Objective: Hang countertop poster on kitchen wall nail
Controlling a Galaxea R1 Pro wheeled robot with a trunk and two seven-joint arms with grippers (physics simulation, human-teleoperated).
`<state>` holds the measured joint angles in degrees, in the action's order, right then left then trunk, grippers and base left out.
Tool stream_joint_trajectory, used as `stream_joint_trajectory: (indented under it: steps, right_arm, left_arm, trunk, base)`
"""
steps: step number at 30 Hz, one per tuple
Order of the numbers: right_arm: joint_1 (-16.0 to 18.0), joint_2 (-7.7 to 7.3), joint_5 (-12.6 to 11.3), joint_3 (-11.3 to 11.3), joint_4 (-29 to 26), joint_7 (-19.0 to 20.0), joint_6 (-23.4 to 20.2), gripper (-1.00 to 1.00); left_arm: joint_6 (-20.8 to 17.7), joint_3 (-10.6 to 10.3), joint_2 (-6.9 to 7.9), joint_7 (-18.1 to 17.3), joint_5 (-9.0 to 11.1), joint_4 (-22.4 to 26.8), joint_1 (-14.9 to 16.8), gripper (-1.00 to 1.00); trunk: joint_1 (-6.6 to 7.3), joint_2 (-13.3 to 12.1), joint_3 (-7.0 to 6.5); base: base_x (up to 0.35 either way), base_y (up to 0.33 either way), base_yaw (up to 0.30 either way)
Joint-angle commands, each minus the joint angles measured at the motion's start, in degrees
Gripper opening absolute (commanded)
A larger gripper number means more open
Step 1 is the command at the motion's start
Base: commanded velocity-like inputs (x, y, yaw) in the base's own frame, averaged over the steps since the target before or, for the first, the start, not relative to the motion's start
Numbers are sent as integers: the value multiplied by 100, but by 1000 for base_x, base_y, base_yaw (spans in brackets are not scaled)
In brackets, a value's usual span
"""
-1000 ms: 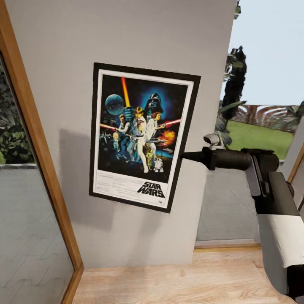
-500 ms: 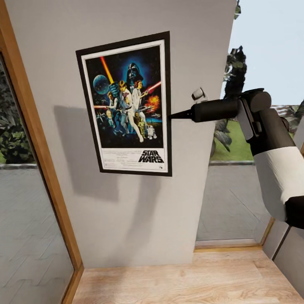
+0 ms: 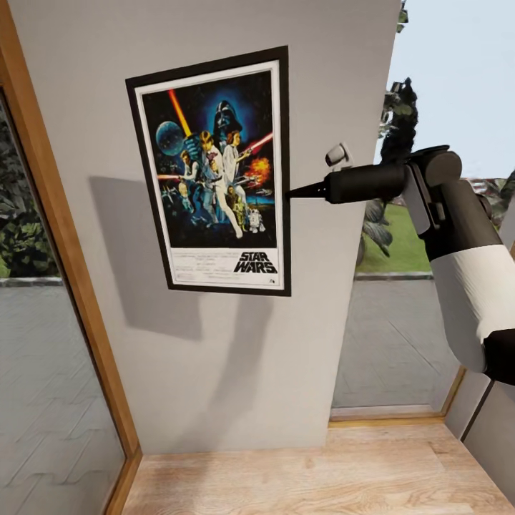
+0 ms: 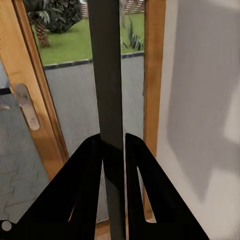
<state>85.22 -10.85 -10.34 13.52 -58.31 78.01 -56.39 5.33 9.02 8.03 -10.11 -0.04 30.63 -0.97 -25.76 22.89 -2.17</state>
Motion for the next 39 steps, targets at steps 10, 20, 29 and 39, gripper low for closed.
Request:
stream_joint_trajectory:
  steps: [10,20,29,39]
  right_arm:
    - [-6,-5,-519,-18,38,21,-42,-100]
    - [-6,-13,-530,-25,33,14,-39,-100]
    - [-6,-14,-533,-25,10,12,-39,-100]
    - [-6,-15,-531,-25,4,12,-39,-100]
  left_arm:
    - [3,29,-4,-44,-2,5,-1,100]
    - [-6,29,-4,-37,-3,5,-4,100]
    - [-6,29,-4,-35,-2,4,-3,100]
    - [-6,29,-4,-35,-4,2,-2,100]
  trunk:
    - [-2,3,1]
    - [-2,3,1]
    - [-2,3,1]
    - [-2,3,1]
  base:
    - [0,0,0]
    - [45,0,0]
    - [314,0,0]
    - [333,0,0]
